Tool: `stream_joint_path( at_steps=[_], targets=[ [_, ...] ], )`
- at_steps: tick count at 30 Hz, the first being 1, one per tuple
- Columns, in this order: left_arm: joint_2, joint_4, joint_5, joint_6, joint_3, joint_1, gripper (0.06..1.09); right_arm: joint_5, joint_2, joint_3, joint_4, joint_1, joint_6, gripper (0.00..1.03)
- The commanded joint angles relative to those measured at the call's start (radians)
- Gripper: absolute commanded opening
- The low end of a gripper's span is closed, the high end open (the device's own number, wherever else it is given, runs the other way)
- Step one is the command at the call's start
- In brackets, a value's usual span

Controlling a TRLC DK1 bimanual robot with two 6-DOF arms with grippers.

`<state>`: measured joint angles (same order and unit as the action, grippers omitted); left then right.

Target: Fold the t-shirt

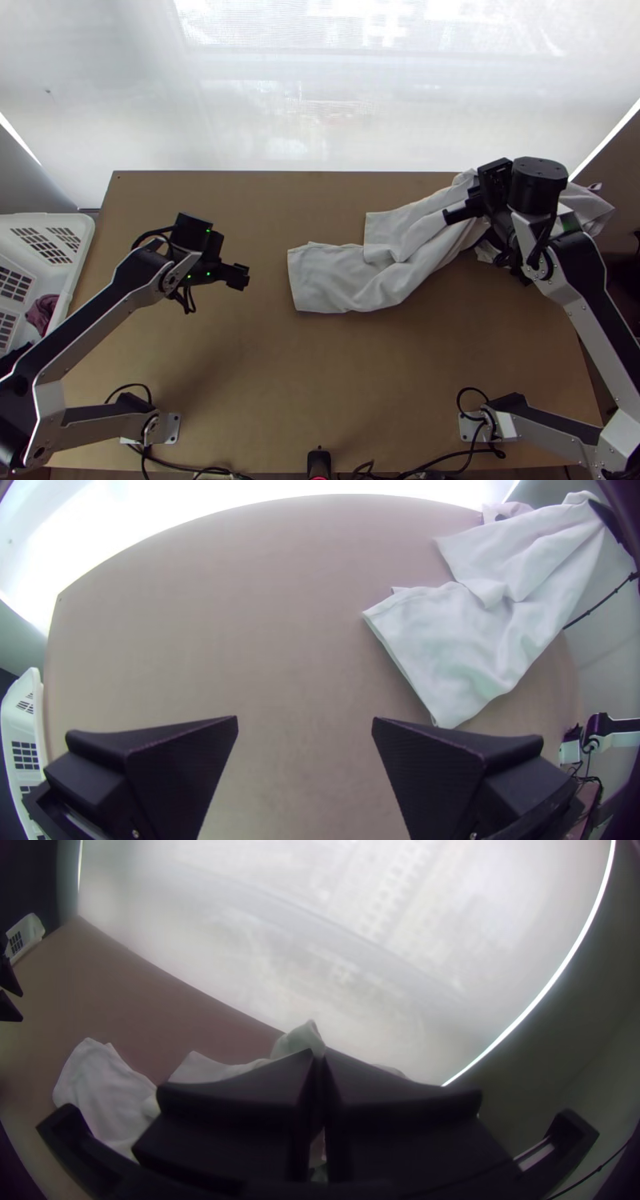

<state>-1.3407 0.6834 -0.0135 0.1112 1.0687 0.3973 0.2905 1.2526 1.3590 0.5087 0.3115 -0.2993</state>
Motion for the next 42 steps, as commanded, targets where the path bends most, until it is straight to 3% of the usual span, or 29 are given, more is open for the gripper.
stream_joint_path(
  at_steps=[1,13,22,25,33,34,42],
  targets=[
    [-0.23,-0.077,0.0,0.008,0.109,0.054,1.04,-0.007,-0.051,-0.106,-0.012,-0.029,0.003,0.03],
    [-0.526,-0.048,0.0,0.042,0.359,0.163,1.04,-0.007,-0.051,-0.118,-0.006,-0.029,0.0,0.03],
    [-0.689,0.081,0.0,0.054,0.528,0.213,1.02,-0.007,-0.051,-0.115,-0.006,-0.023,-0.008,0.03],
    [-0.704,0.105,-0.003,0.061,0.553,0.229,0.88,-0.007,-0.055,-0.12,-0.006,-0.023,-0.011,0.03],
    [-0.687,0.088,-0.002,0.058,0.556,0.247,0.14,-0.007,-0.062,-0.13,-0.009,-0.018,-0.011,0.03],
    [-0.681,0.084,-0.002,0.056,0.556,0.247,0.09,-0.007,-0.064,-0.13,-0.01,-0.018,-0.011,0.03],
    [-0.584,0.1,0.0,0.045,0.554,0.222,0.1,-0.007,-0.079,-0.12,-0.012,-0.018,-0.011,0.03]
  ],
)
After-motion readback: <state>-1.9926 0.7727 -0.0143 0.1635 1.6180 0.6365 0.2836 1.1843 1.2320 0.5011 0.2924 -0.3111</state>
